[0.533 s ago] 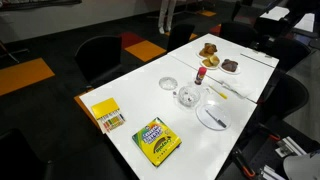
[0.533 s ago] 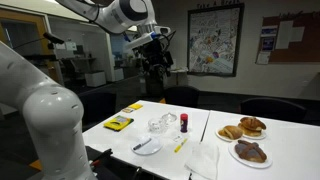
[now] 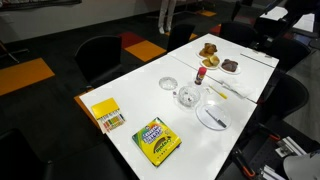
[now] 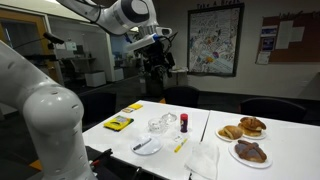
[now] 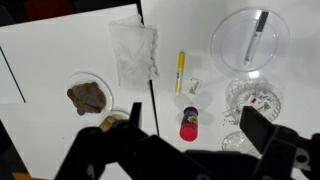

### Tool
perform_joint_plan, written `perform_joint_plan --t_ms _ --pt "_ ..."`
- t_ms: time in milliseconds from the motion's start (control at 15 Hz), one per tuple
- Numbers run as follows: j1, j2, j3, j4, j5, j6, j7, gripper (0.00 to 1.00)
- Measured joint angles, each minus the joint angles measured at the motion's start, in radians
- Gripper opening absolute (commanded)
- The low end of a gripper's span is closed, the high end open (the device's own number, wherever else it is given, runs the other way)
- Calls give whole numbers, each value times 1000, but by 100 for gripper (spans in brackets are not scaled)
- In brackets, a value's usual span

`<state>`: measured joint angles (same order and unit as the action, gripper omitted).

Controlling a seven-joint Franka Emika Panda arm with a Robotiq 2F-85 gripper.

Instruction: Move the yellow marker to the left

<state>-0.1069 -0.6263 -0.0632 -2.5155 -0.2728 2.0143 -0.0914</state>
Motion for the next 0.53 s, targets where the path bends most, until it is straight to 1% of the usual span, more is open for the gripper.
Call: perform_joint_plan --t_ms 267,400,533 --pt "6 0 -59 -49 13 129 -62 100" --pt "24 0 -112 -79 65 217 -137 100" --pt "56 2 -182 -110 154 294 -232 100"
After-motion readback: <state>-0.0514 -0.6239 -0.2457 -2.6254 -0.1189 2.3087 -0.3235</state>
